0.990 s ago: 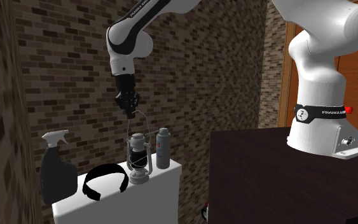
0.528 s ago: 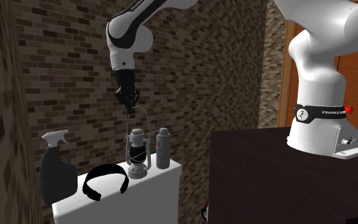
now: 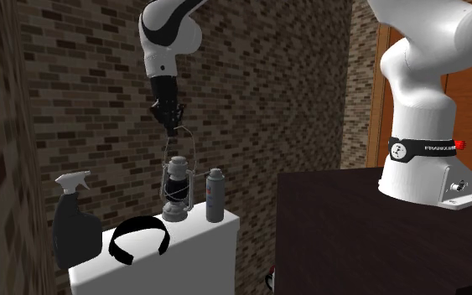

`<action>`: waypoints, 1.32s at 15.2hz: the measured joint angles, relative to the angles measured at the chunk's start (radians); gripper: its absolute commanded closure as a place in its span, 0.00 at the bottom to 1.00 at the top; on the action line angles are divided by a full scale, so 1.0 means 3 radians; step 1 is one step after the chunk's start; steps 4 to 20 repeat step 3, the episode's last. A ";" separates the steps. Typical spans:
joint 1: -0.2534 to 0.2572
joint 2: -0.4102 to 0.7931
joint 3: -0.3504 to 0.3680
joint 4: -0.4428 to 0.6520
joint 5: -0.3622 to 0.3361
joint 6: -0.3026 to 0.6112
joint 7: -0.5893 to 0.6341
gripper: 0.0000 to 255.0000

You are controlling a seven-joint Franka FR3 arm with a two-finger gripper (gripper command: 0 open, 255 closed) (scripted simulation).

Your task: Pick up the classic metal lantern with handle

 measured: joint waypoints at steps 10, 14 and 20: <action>-0.0002 -0.0036 -0.0007 0.0064 -0.0011 -0.0099 0.0004 1.00; -0.0002 -0.0036 -0.0007 0.0064 -0.0011 -0.0099 0.0004 1.00; -0.0002 -0.0036 -0.0007 0.0064 -0.0011 -0.0099 0.0004 1.00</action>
